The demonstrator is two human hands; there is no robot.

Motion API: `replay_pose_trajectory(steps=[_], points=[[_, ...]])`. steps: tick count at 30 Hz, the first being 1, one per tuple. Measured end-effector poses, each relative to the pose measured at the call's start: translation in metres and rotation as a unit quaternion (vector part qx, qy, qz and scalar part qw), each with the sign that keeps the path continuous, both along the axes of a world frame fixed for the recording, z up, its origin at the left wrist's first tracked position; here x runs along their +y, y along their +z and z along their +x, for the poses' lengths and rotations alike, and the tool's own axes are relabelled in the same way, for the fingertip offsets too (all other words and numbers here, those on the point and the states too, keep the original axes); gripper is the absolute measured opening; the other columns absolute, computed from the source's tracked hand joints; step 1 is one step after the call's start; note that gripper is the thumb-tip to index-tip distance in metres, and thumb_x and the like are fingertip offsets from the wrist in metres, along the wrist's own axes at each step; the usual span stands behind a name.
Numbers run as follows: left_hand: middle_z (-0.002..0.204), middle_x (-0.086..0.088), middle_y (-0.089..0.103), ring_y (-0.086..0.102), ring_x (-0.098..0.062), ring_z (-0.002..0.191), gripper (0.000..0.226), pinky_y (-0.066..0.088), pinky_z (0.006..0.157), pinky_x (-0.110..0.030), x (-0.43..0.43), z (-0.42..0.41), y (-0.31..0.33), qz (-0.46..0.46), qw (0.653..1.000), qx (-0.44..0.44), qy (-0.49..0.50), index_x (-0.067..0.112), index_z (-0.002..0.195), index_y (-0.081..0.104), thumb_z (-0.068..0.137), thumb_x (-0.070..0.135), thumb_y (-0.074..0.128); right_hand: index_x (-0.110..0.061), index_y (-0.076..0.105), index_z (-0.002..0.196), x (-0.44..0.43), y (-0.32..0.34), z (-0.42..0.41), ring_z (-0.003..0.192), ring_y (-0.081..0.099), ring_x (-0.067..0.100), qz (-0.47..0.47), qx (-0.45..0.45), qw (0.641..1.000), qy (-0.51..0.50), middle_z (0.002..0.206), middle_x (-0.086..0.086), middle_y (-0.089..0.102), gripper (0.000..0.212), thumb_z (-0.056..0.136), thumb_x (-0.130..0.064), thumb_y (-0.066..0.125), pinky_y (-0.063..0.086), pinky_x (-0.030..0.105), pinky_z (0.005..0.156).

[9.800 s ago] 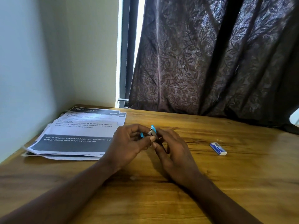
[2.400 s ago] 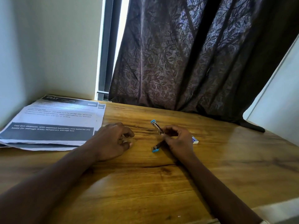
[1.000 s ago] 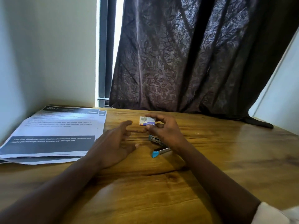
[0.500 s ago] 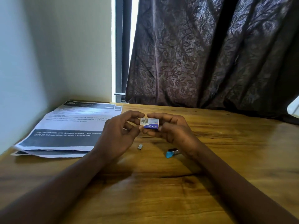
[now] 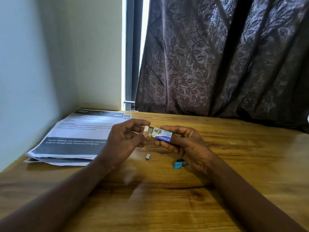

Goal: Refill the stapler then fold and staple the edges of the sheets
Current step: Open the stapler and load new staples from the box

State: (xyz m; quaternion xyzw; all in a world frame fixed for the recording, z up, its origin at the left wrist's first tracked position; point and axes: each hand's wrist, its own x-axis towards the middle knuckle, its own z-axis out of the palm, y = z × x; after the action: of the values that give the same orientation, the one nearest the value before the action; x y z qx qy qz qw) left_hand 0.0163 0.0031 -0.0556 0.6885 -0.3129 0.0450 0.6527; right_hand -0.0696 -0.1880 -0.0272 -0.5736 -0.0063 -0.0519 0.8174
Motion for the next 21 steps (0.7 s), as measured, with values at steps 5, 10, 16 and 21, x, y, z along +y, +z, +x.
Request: replay_pose_trajectory(steps=[5,10,16,21], points=[[0.089,-0.011,0.077,0.073,-0.021,0.079,0.030,0.063,0.078,-0.038,0.0010,-0.0012,0.0023,-0.050,0.994,0.083,-0.055,0.009,0.116,0.071,0.085,0.007,0.070,0.007,0.070,0.112,-0.0005,0.0037,-0.0015,0.080,0.078,0.031,0.003,0.010,1.000,-0.007,0.106,0.030,0.074,0.034,0.078,0.002,0.067,0.062,0.023,0.062],[0.082,-0.004,0.077,0.074,-0.019,0.079,0.025,0.063,0.082,-0.040,0.0027,-0.0018,0.0070,-0.094,0.985,0.132,-0.056,0.009,0.113,0.071,0.089,0.003,0.065,0.008,0.067,0.116,-0.0062,0.0052,0.0018,0.089,0.077,0.035,0.024,0.029,0.999,0.012,0.111,0.031,0.073,0.030,0.097,0.009,0.044,0.064,0.027,0.071],[0.088,-0.007,0.077,0.076,-0.025,0.083,0.025,0.063,0.081,-0.043,0.0023,-0.0055,0.0075,-0.038,0.996,0.078,-0.024,0.013,0.118,0.070,0.094,0.007,0.065,0.005,0.069,0.117,-0.0060,0.0040,-0.0001,0.093,0.077,0.031,-0.021,0.011,1.000,-0.016,0.109,0.025,0.075,0.034,0.088,-0.013,0.068,0.064,0.026,0.074],[0.112,0.012,0.069,0.069,-0.007,0.095,0.029,0.054,0.083,-0.020,0.0039,-0.0070,0.0069,0.112,0.956,-0.242,0.121,0.025,0.118,0.069,0.089,0.025,0.074,0.003,0.072,0.112,-0.0021,0.0004,-0.0009,0.083,0.078,0.025,-0.077,-0.001,0.995,-0.069,0.102,0.022,0.077,0.024,0.088,0.001,0.070,0.061,0.021,0.064]])
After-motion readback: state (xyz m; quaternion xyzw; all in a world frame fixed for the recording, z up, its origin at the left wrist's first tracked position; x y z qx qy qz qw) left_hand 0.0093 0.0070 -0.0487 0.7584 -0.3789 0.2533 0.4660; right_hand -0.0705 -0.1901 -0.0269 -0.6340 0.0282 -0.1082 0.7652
